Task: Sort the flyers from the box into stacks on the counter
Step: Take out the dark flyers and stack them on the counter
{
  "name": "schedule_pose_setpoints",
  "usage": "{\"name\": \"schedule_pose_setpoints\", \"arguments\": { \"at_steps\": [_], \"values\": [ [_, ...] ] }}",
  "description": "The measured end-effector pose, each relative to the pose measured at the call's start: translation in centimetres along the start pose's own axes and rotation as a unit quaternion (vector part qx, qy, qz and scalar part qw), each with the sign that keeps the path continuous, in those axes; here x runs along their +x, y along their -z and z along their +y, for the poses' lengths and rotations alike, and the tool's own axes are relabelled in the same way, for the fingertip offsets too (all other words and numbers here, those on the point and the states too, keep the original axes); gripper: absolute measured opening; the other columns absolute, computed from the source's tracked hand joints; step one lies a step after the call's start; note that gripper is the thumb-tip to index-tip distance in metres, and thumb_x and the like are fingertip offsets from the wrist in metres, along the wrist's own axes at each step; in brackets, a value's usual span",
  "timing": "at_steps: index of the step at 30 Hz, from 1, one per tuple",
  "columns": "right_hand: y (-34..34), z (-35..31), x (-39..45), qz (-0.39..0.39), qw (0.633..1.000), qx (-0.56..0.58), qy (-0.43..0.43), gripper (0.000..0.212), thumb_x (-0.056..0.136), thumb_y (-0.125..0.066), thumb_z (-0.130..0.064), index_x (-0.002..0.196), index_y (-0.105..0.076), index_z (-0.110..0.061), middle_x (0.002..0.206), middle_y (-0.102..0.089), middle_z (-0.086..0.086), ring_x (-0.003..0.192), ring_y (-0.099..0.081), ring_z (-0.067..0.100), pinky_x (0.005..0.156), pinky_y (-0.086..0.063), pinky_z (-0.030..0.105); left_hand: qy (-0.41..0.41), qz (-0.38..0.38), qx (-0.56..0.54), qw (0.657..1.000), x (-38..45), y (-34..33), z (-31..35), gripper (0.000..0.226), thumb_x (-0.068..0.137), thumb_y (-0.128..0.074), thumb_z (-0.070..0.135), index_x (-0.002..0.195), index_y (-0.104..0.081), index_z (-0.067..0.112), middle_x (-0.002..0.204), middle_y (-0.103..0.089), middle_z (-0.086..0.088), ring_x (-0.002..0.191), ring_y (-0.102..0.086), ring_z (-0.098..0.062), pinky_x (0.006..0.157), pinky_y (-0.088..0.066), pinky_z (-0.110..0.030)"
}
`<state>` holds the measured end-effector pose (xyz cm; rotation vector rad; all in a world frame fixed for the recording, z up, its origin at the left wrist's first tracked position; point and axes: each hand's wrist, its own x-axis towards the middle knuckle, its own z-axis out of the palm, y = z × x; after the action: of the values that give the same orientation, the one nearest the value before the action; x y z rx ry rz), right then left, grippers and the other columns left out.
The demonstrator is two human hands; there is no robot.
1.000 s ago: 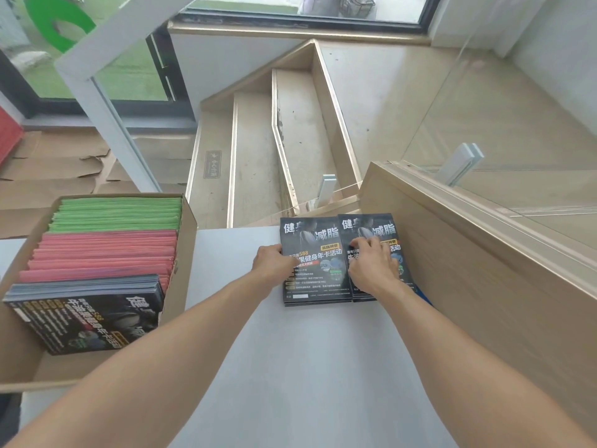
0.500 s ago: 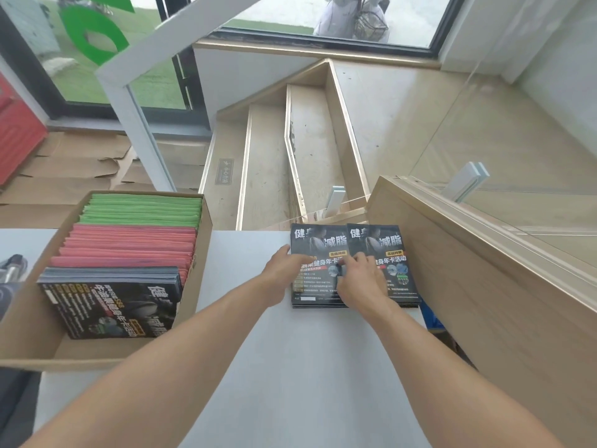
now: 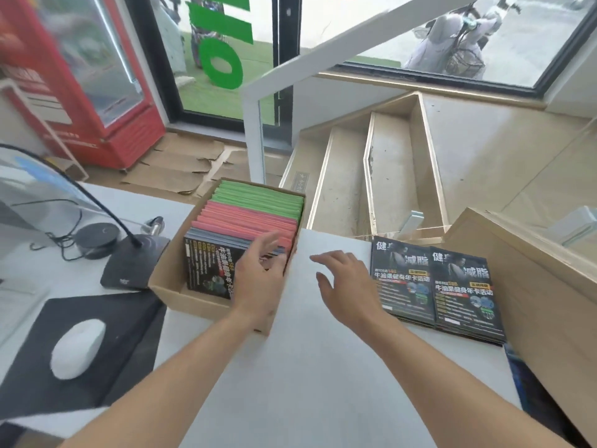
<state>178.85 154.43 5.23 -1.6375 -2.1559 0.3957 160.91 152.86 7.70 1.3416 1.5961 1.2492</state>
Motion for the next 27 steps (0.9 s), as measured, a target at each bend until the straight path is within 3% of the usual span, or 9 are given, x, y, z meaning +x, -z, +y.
{"name": "schedule_pose_setpoints", "arguments": {
  "at_steps": [4,6,10,14,19,25,27],
  "values": [
    [-2.1,-6.1,1.2,-0.005,0.994,-0.029,0.105,0.043,0.097,-0.059,-0.02,0.139,-0.06,-0.024,0.134,-0.062,-0.005,0.123,-0.05,0.021,0.107,-0.039,0.037,-0.043,0.066,0.159,0.984,1.0,6.6,-2.6,0.04,0.098,-0.061,0.014,0.137,-0.058,0.027,0.14,-0.058,0.01,0.133,-0.048,-0.009,0.114,-0.037,-0.03],
    [-2.8,-8.1,2.3,-0.026,0.988,-0.076,0.133,0.05,0.097,-0.055,-0.022,0.147,-0.051,-0.021,0.14,-0.057,-0.002,0.129,-0.047,0.023,0.109,-0.036,0.039,-0.039,0.045,0.252,0.966,1.9,8.6,-4.4,0.049,0.099,-0.06,0.021,0.147,-0.049,0.026,0.153,-0.047,0.006,0.145,-0.036,-0.012,0.121,-0.029,-0.035],
    [-3.9,-10.2,3.5,-0.072,0.977,-0.176,0.096,0.063,0.096,-0.052,-0.028,0.155,-0.034,-0.013,0.148,-0.046,0.006,0.135,-0.038,0.03,0.112,-0.031,0.044,-0.055,-0.031,0.41,0.91,2.1,9.5,-7.5,0.07,0.101,-0.053,0.039,0.161,-0.022,0.024,0.169,-0.013,0.003,0.157,-0.002,-0.014,0.128,-0.007,-0.04],
    [-4.7,-10.6,3.0,-0.082,0.97,-0.212,0.081,0.07,0.095,-0.051,-0.028,0.158,-0.026,-0.01,0.156,-0.037,0.008,0.14,-0.035,0.03,0.115,-0.029,0.044,-0.08,-0.002,0.423,0.902,1.8,8.9,-7.8,0.068,0.1,-0.05,0.041,0.16,-0.024,0.023,0.169,-0.016,0.0,0.157,-0.004,-0.016,0.127,-0.007,-0.039],
    [-5.3,-9.9,2.0,-0.088,0.966,-0.225,0.09,0.075,0.099,-0.046,-0.029,0.162,-0.01,-0.012,0.169,-0.016,0.007,0.154,-0.017,0.027,0.123,-0.017,0.042,-0.096,0.02,0.425,0.9,1.7,8.8,-8.0,0.064,0.098,-0.05,0.041,0.156,-0.035,0.02,0.166,-0.028,-0.003,0.156,-0.013,-0.02,0.127,-0.011,-0.041],
    [-5.9,-9.7,1.2,-0.08,0.969,-0.215,0.092,0.07,0.102,-0.039,-0.025,0.163,-0.006,-0.015,0.17,-0.003,0.006,0.157,-0.004,0.027,0.127,-0.004,0.046,-0.101,0.036,0.415,0.904,1.7,8.6,-8.1,0.058,0.098,-0.052,0.038,0.152,-0.044,0.019,0.163,-0.034,-0.003,0.155,-0.02,-0.02,0.127,-0.016,-0.043],
    [-6.0,-9.7,1.1,-0.065,0.969,-0.217,0.094,0.068,0.101,-0.042,-0.024,0.162,-0.014,-0.014,0.17,-0.009,0.008,0.157,-0.007,0.029,0.127,-0.006,0.048,-0.105,0.041,0.411,0.905,1.6,8.6,-8.2,0.056,0.097,-0.052,0.036,0.15,-0.046,0.018,0.162,-0.036,-0.003,0.154,-0.022,-0.02,0.127,-0.018,-0.044]
  ]
}}
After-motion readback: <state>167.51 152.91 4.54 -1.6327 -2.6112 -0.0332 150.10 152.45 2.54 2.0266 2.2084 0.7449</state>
